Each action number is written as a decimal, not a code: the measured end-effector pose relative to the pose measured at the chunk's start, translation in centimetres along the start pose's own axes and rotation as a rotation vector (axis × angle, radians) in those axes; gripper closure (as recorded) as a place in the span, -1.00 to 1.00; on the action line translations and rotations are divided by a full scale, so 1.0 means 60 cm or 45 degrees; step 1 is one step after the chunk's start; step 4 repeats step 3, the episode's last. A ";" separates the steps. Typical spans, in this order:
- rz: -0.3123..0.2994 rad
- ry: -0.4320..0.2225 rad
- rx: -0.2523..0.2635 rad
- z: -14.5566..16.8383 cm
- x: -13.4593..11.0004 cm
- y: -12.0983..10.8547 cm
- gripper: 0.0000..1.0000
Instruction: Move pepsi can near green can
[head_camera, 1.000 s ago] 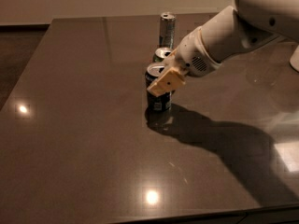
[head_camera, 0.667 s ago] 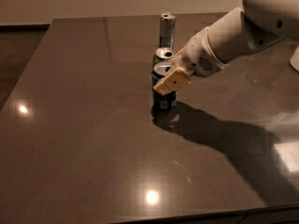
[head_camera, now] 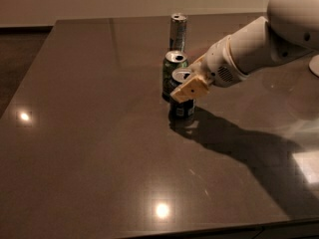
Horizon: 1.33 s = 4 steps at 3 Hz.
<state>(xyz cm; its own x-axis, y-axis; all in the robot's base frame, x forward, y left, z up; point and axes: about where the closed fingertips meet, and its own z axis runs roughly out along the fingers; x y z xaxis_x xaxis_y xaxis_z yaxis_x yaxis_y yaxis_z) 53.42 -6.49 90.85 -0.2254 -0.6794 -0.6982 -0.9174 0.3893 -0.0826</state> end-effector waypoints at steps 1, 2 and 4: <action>-0.002 -0.007 0.015 -0.001 0.008 0.004 -0.86; -0.005 -0.006 0.014 -0.001 0.006 0.005 -1.00; -0.005 -0.006 0.014 -0.001 0.006 0.005 -1.00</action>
Offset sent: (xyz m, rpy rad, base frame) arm -0.0029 -0.0024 -0.0025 0.0016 -0.0093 -0.0056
